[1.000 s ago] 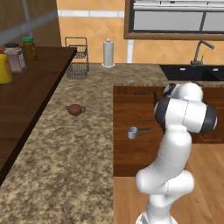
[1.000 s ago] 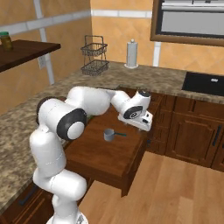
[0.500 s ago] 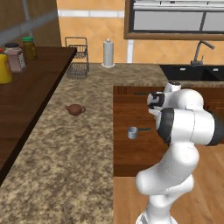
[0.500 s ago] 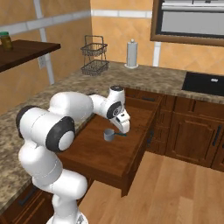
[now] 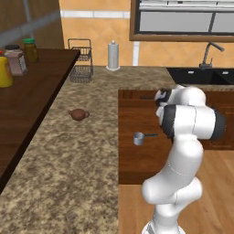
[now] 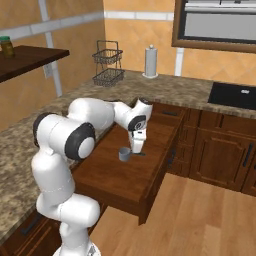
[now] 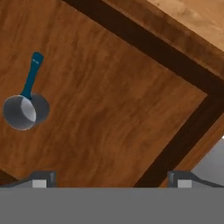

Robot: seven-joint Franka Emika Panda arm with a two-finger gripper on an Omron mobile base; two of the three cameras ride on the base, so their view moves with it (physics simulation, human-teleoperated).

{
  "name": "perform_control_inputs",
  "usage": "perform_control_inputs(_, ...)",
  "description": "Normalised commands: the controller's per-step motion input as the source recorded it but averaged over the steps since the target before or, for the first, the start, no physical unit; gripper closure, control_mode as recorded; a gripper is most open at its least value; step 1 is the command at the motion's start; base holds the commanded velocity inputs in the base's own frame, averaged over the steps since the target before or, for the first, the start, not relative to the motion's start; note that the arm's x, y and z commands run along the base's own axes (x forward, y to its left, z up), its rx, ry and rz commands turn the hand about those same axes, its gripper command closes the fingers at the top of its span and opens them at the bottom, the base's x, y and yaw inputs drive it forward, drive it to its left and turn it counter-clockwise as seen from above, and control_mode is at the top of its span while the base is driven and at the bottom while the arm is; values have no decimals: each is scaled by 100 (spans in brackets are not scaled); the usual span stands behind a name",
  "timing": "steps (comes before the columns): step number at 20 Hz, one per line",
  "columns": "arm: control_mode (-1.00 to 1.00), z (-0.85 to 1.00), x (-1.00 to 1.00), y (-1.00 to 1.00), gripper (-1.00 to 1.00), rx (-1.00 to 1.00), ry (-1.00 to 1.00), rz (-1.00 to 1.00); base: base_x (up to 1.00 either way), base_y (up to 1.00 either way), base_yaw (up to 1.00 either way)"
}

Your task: Pick the measuring cup from the drawer and place it on the counter.

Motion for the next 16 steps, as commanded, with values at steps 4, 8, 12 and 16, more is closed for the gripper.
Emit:
perform_control_inputs(4,-100,-36,24,3,-100,0,-6,-15,0,0,0)
perform_control_inputs(8,-100,-77,39,23,-100,0,-4,-13,0,0,0)
perform_control_inputs(12,-100,-74,55,14,-100,11,-1,-10,0,0,0)
perform_control_inputs(16,-100,-44,69,0,-100,4,2,-2,0,0,0)
